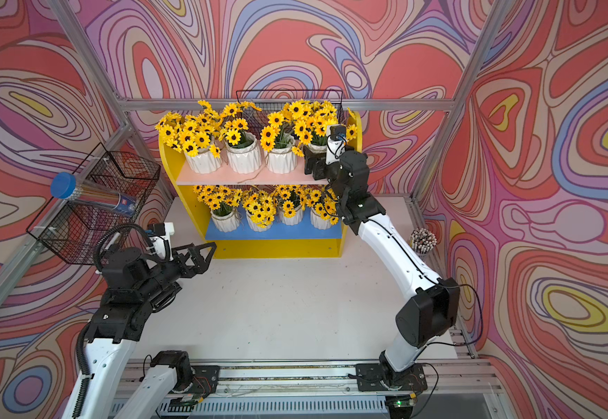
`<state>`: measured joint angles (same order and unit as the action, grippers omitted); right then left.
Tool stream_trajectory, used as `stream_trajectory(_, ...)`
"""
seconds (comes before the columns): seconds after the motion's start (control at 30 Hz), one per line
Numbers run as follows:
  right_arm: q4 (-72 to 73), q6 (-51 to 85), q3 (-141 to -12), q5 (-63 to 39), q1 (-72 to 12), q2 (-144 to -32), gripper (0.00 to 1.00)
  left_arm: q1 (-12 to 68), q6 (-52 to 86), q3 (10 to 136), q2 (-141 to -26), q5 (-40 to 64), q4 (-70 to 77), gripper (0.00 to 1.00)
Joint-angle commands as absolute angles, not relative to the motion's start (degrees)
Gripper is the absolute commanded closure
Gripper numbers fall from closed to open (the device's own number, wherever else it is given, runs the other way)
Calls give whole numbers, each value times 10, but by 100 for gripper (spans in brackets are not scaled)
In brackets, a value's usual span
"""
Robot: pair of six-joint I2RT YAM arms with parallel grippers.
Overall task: Take the sunflower pots off the shelves
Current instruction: Pick up the sunflower pot from the shelf.
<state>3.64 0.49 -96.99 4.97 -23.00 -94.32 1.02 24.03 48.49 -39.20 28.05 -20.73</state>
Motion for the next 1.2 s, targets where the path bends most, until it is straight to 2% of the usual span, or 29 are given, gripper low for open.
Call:
stream_trajectory(0.0,40,-8,-959,46,-226,-906,94,7,240,492,-392,283,-194,0)
stream_trajectory(0.47,54,-7,-916,56,-225,-846,100,6,248,503,-391,296,-198,0)
stream_trajectory(1.17,48,-15,-907,66,-226,-799,100,6,257,520,-398,314,-196,1)
